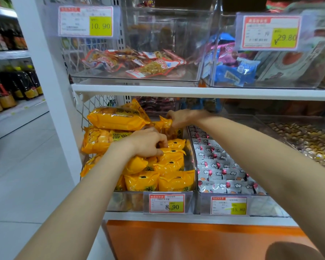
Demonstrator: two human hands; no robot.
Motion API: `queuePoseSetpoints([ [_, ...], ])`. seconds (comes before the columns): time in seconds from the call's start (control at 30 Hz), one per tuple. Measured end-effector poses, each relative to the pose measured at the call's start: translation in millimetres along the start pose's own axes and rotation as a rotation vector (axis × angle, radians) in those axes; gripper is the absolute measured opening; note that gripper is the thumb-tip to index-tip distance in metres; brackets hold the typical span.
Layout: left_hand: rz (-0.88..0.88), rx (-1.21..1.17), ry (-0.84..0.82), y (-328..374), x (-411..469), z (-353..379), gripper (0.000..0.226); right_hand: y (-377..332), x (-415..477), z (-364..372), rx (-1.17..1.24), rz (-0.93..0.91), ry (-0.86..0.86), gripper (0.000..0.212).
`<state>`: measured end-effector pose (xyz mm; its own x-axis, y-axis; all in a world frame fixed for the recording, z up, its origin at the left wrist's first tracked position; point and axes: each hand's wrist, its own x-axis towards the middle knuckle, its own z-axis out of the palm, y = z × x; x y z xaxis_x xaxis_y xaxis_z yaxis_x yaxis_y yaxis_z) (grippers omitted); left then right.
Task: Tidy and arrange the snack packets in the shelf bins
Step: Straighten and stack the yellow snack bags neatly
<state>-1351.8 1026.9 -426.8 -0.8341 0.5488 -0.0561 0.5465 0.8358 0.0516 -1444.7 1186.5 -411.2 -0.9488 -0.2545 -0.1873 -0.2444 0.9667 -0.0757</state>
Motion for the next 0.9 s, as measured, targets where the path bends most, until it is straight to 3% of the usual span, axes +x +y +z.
queuePoseSetpoints([
  [0.2,0.009,-0.001,-0.005,-1,0,0,0.032,5,-3,-9,0.113,0.050,-0.156,0.081],
  [0.33,0.007,0.003,0.000,0,0,-1,0.032,7,-2,-15,0.089,-0.019,-0.233,0.068],
  [0.5,0.008,0.002,0.000,0,-1,-1,0.032,2,-3,-18,0.036,-0.038,-0.210,0.090],
  [0.67,0.006,-0.006,0.004,-1,-2,0,0.031,8,-13,-19,0.133,-0.151,-0.131,0.048],
  [0.9,0.009,-0.002,-0.022,-1,-1,-1,0.032,19,-27,-14,0.353,-0.225,-0.102,0.039],
])
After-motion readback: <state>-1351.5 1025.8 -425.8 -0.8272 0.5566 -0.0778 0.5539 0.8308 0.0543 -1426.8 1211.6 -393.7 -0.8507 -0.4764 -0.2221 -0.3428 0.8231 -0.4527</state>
